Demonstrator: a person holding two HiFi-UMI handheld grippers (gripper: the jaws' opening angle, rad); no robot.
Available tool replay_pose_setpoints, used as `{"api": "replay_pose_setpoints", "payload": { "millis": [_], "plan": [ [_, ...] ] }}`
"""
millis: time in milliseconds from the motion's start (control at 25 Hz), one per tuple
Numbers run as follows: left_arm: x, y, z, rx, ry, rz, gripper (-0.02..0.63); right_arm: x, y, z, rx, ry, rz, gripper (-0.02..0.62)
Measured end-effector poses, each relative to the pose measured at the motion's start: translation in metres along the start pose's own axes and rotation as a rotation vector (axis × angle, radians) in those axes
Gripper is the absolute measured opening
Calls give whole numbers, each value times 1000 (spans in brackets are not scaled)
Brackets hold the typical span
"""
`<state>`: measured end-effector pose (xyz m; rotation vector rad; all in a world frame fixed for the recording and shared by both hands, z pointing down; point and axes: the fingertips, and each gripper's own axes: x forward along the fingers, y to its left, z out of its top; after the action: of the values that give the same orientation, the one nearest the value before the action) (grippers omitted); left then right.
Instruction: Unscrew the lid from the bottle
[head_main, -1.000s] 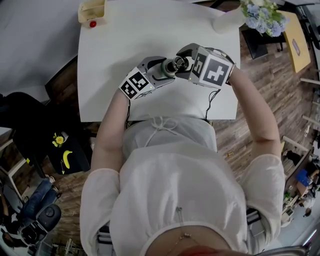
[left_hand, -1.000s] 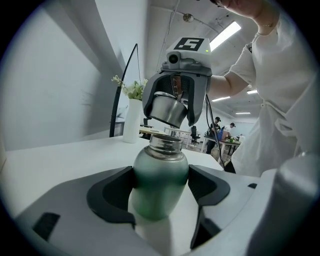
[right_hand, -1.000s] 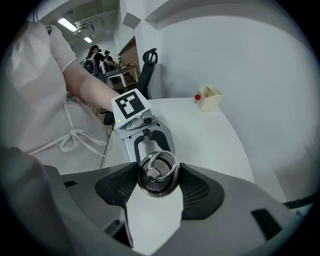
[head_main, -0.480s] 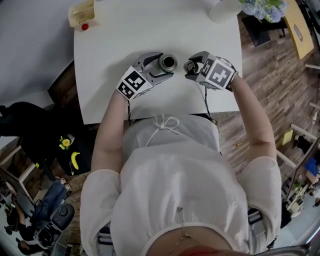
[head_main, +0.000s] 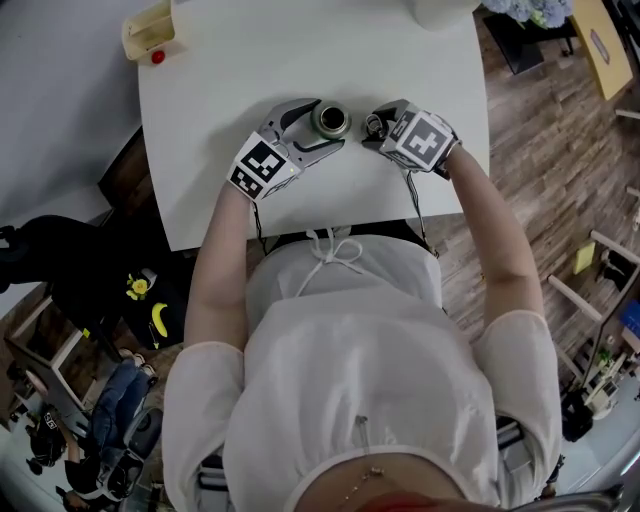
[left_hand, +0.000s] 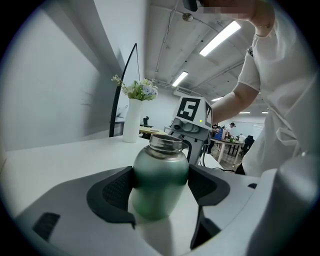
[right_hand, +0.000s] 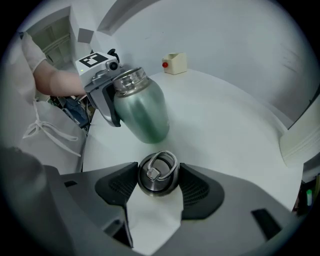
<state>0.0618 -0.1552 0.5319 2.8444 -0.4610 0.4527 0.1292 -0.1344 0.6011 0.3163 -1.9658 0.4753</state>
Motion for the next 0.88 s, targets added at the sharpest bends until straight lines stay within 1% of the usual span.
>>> {"api": "replay_pose_setpoints", "payload": {
  "millis": [240, 440, 480, 520, 560, 640, 800, 880],
  "plan": [
    [1, 0, -1, -3, -12, 2, 359, 2, 5, 1, 53, -8, 6, 270],
    [0, 0, 0, -16, -22, 5, 359, 6, 1, 1, 65, -20, -18, 274],
    [0, 0, 0, -25, -20, 8, 359, 6, -1, 1, 71, -33, -32, 295],
    [0, 0, -1, -34, -17, 14, 359, 4, -3, 1, 75, -47, -49, 329],
    [-1, 0, -1, -35, -13, 27, 359, 1, -5, 1, 78, -62, -64, 350],
    [-6, 0, 0, -17, -11, 65, 359, -12, -4, 6, 88, -90, -93, 361],
    [-24, -3, 10, -3, -42, 134, 359, -39, -6, 13, 108, -156, -152, 343],
    [-31, -7, 23, 23, -67, 152, 359, -56, -6, 17, 126, -202, -177, 335]
  ]
}}
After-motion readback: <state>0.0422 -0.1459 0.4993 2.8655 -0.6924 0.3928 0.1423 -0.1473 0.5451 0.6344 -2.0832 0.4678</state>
